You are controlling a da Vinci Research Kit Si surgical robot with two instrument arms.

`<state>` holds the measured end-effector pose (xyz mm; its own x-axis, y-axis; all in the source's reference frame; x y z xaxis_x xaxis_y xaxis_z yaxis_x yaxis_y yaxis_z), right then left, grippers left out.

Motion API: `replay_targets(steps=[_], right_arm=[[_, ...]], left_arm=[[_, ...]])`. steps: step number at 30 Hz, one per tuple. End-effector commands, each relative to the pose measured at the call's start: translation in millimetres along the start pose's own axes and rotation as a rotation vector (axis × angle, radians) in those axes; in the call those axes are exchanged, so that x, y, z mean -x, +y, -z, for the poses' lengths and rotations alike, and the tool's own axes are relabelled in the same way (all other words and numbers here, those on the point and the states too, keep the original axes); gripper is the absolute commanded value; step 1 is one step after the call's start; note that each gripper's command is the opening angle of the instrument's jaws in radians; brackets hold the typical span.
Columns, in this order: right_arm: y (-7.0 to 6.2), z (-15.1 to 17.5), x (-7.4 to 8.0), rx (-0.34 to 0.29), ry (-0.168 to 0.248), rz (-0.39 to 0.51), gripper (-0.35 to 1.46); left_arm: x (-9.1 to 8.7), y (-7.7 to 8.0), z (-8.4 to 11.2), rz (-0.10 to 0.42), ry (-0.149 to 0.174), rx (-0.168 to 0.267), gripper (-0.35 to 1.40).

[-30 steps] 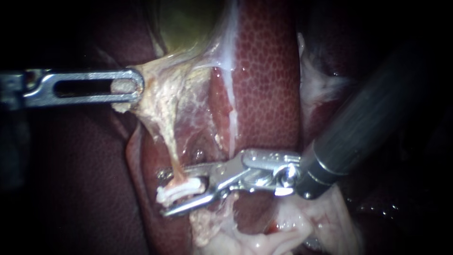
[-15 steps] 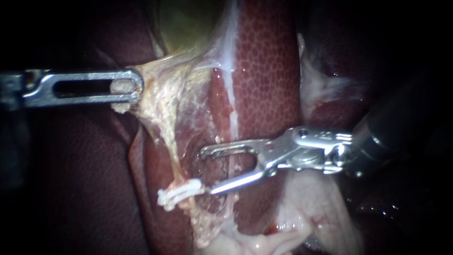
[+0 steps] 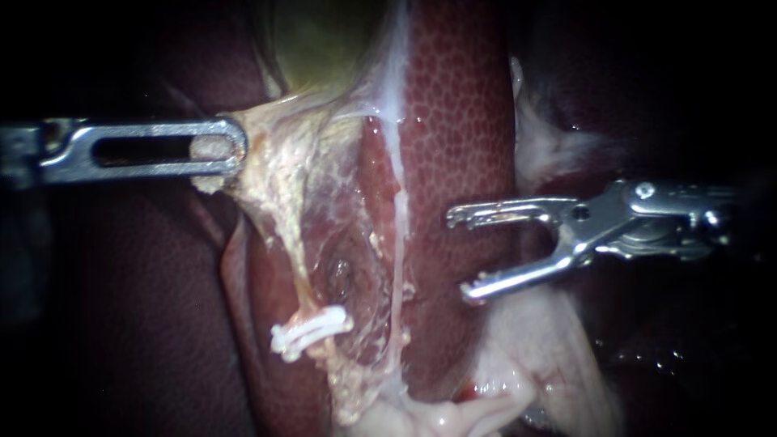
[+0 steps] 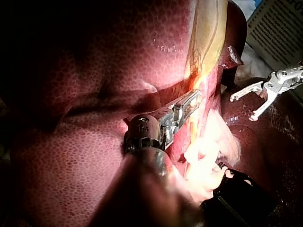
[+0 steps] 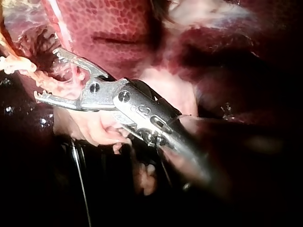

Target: Going back second clip left tube

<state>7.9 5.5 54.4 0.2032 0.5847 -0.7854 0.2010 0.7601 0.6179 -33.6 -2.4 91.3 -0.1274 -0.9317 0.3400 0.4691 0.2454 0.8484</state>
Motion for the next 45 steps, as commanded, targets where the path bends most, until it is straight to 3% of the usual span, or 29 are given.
replay_targets(steps=[1,13,27,34,45], right_arm=[[-0.1,0.2,-0.1,-0.001,-0.001,0.002,0.60],[-0.6,0.6,-0.4,-0.003,-0.005,0.006,0.60],[-1.1,0.4,-0.6,-0.003,-0.004,0.006,0.60],[-1.3,0.3,-0.7,-0.003,-0.003,0.006,0.60],[-1.4,0.2,-0.8,-0.003,-0.002,0.006,0.60]], left_arm=[[-0.1,0.1,-0.1,0.001,0.000,0.001,-0.35],[-1.8,1.6,-2.2,-0.011,0.001,0.013,-0.35],[-4.9,4.6,-7.7,-0.031,0.053,0.038,-0.35],[-5.6,4.5,-9.1,-0.027,0.058,0.033,-0.35],[-5.8,4.6,-9.5,-0.028,0.061,0.033,-0.35]])
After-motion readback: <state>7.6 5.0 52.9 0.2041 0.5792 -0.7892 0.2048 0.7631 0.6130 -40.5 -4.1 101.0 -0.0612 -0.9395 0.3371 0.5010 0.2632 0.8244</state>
